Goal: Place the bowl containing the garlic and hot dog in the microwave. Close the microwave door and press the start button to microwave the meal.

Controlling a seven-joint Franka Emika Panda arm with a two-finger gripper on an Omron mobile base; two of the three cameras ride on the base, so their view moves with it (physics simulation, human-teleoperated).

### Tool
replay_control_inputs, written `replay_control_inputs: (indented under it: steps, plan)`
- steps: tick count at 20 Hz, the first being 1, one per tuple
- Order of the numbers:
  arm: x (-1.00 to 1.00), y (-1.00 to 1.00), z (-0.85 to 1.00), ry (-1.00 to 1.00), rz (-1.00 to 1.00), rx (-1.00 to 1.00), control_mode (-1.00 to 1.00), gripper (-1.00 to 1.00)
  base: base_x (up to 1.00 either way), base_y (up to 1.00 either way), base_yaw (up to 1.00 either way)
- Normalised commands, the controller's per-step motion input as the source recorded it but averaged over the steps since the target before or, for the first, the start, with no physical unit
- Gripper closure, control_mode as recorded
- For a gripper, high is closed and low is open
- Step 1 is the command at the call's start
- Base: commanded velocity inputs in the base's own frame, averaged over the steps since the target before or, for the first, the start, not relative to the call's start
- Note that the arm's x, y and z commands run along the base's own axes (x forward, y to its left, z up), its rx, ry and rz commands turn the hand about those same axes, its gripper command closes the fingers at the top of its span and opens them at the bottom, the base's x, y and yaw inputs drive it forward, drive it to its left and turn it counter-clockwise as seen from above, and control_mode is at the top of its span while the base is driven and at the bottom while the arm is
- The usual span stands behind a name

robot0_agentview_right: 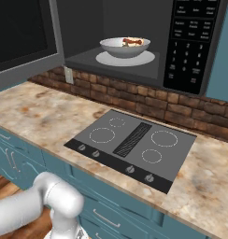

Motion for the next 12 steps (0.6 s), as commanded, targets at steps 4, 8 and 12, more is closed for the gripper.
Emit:
replay_control_inputs:
  steps: [4, 8, 12]
  plan:
    - [-0.08, -1.0, 0.0, 0.0, -0.15, 0.0, -1.0, -1.0, 0.0, 0.0, 0.0]
    - [-0.19, -1.0, 0.01, 0.0, -0.15, 0.01, -1.0, -1.0, 0.0, 0.0, 0.0]
    - [-0.41, -1.0, 0.0, 0.0, -0.13, 0.02, -1.0, -1.0, 0.0, 0.0, 0.0]
